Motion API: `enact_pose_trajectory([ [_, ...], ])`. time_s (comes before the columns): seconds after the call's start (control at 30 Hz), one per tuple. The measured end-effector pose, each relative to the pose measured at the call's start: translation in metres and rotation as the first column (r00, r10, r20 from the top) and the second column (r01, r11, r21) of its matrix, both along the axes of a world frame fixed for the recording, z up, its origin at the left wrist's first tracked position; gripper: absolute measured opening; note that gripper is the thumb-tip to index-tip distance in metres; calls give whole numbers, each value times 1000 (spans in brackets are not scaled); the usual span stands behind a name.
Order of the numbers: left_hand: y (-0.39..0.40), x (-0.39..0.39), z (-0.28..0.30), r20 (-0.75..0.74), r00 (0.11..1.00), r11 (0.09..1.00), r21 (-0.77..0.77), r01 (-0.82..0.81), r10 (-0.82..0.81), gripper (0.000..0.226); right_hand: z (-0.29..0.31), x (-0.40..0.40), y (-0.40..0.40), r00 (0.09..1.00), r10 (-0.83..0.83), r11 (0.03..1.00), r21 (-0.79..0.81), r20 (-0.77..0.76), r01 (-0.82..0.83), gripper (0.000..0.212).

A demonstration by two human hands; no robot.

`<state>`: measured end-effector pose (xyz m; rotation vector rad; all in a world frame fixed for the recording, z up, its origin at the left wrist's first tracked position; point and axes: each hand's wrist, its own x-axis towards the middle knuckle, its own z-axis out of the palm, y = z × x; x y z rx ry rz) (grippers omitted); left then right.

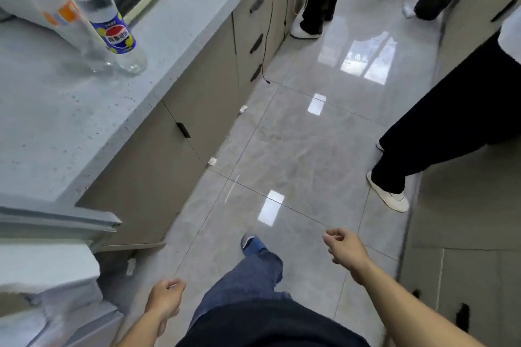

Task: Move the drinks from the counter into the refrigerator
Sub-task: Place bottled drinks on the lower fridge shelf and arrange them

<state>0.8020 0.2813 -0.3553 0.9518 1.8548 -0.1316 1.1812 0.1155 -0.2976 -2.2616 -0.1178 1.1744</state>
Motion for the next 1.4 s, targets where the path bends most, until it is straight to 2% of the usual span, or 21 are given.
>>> enact_pose_trajectory([
  [0.1, 24, 28, 12, 4, 997, 997, -9, -76, 76, 26, 3, 34, 42, 996, 85, 996, -31, 5, -85, 8],
  [0.27, 78, 74, 39, 130, 978, 982, 78, -172, 161, 20, 0, 80, 107, 972, 236, 969, -84, 9, -234, 8],
  [0.47, 133, 113, 71, 265, 917, 918, 185, -350, 297, 14, -8, 114, 199, 894, 449, 886, -128, -10, -446, 14],
  [0.6, 160, 129, 91, 295, 887, 866, 255, -431, 355, 5, -11, 122, 273, 828, 560, 821, -109, -31, -560, 14],
  [0.7, 186, 139, 112, 278, 877, 824, 317, -470, 393, 9, -8, 122, 333, 780, 624, 778, -68, -43, -625, 13],
  [0.8, 222, 154, 137, 292, 854, 752, 408, -518, 430, 26, 14, 107, 399, 686, 727, 685, 55, 14, -727, 15],
  [0.9, 273, 171, 170, 381, 785, 596, 511, -619, 489, 34, 56, 74, 471, 604, 779, 555, 260, 171, -790, 18],
  [0.97, 306, 181, 190, 411, 751, 503, 564, -655, 518, 39, 88, 49, 510, 598, 758, 478, 402, 261, -781, 20],
  [1.07, 348, 186, 212, 435, 723, 425, 601, -677, 536, 50, 125, 21, 553, 621, 725, 391, 563, 298, -728, 33],
  [1.17, 385, 182, 225, 440, 741, 398, 643, -654, 507, 62, 145, 0, 585, 585, 741, 305, 610, 330, -731, 64],
  [1.27, 420, 176, 232, 427, 793, 418, 684, -598, 435, 74, 153, -20, 608, 561, 756, 258, 632, 339, -730, 85],
  [1.33, 440, 170, 236, 432, 821, 449, 690, -567, 374, 81, 156, -31, 618, 547, 764, 229, 651, 341, -724, 88],
  [1.4, 457, 166, 239, 447, 843, 472, 699, -538, 300, 84, 158, -39, 626, 536, 777, 177, 701, 332, -691, 81],
])
